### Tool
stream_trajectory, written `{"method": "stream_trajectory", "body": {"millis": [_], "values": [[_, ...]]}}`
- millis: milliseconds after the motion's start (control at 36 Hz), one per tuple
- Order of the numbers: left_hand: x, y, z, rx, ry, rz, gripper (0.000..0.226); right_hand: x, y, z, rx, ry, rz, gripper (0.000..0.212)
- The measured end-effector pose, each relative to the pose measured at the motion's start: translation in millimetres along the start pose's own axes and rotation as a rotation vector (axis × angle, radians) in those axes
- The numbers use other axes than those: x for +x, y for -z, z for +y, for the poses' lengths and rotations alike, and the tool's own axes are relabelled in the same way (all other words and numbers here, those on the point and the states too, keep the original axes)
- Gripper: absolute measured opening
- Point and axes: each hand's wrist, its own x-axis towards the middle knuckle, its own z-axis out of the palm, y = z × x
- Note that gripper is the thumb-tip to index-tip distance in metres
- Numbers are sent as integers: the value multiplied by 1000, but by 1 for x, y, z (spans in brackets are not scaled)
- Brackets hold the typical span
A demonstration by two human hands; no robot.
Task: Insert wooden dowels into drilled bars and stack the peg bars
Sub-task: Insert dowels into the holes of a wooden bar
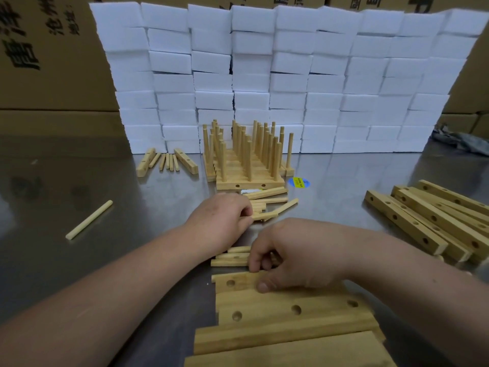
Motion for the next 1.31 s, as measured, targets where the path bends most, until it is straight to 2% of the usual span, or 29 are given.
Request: {"method": "stream_trajectory", "body": {"millis": [83,222,528,750,861,1000,1139,1306], "values": [[-1,0,0,-24,13,29,9,-1,0,-2,-21,0,-11,26],[-2,-1,2,-31,9,47,10,-4,-2,-5,-90,-3,-16,49],[-4,-1,1,-76,16,91,9,0,-2,-3,17,-27,-25,32],[-4,-3,-1,-100,27,136,3,0,-2,-4,17,23,9,14],[-5,-4,-3,-111,44,148,1,-1,-3,-5,-16,18,25,14],[-2,-4,-4,-115,94,184,6,2,-5,-1,-40,-19,199,22],[-7,-1,-5,-194,133,271,7,3,4,9,103,-149,419,25],[-5,2,-3,-247,193,365,11,7,9,25,240,-297,582,22]]}}
